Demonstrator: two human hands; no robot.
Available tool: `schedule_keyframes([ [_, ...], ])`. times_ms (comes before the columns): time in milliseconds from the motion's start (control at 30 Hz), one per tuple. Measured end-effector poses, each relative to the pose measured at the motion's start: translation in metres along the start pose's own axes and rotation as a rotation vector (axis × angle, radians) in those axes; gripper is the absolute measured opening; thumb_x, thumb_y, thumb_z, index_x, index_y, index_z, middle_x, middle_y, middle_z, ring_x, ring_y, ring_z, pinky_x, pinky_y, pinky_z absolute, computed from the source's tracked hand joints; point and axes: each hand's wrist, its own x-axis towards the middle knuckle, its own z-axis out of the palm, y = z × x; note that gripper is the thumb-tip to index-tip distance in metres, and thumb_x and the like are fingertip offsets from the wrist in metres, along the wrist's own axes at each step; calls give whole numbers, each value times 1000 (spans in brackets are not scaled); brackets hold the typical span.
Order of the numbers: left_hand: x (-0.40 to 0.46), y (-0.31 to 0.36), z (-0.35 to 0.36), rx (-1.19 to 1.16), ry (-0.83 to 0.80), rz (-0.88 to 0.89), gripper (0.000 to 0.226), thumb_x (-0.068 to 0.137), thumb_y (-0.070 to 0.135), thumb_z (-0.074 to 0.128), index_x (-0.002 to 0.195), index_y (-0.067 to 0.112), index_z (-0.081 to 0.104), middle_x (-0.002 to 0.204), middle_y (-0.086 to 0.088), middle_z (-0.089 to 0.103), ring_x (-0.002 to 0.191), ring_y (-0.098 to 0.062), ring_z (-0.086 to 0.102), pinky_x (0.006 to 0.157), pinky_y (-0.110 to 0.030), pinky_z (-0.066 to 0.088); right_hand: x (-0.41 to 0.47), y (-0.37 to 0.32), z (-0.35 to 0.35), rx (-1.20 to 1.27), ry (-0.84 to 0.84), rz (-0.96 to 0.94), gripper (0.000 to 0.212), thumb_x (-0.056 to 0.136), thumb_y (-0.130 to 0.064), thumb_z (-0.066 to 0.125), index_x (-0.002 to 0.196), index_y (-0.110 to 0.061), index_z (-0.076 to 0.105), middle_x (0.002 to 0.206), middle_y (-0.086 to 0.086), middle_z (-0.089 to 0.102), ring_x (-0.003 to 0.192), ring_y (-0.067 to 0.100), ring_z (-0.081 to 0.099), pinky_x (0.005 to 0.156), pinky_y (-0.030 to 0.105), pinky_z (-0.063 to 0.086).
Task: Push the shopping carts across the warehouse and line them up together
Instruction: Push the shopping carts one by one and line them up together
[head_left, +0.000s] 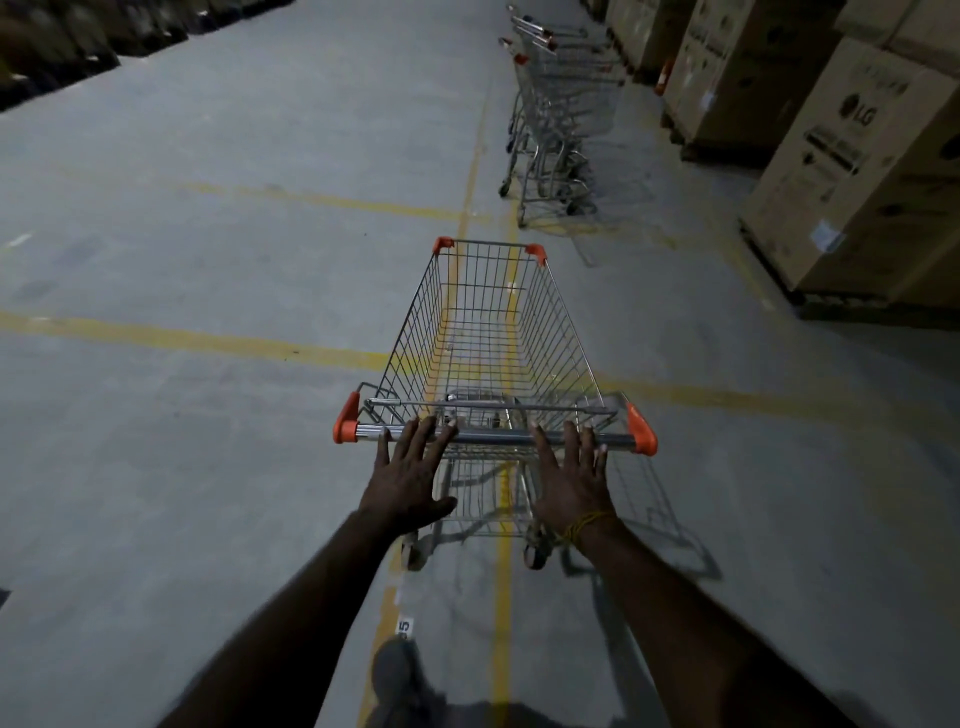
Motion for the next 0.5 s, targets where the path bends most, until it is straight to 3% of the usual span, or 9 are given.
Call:
schedule_keyframes([
  [167, 84, -18, -3, 19, 32, 18, 108, 79, 66, 57, 150, 34, -18, 161, -5, -17, 148, -27, -14, 116, -55, -9, 83, 8, -7, -3, 69, 10, 105, 81, -45, 64, 151, -37, -14, 161, 18, -7, 145, 45, -12, 113, 60, -8],
  [267, 142, -34, -8, 25, 43, 46, 108, 79, 64, 58, 152, 32, -15, 160, -7, -18, 148, -29, -13, 114, -54, -10, 139, 12, -19, 27, 105, 18, 107, 79, -47, 65, 148, -40, -17, 160, 20, 1, 145, 46, -7, 113, 59, -7],
  [400, 219, -56, -22, 10, 11, 87, 109, 78, 64, 60, 152, 32, -14, 160, -7, -17, 147, -29, -15, 112, -54, -12, 209, 14, -39, -1, 65, 59, 97, 90, -50, 52, 148, -32, -23, 160, 15, -16, 144, 42, -19, 114, 56, -11],
  [500, 277, -76, -33, 40, 4, 120, 108, 80, 63, 58, 152, 30, -15, 157, -6, -22, 148, -31, -15, 113, -54, -13, 264, 12, -53, 18, 37, 101, 97, 89, -45, 54, 149, -33, -21, 160, 14, -18, 144, 41, -20, 115, 58, -8],
])
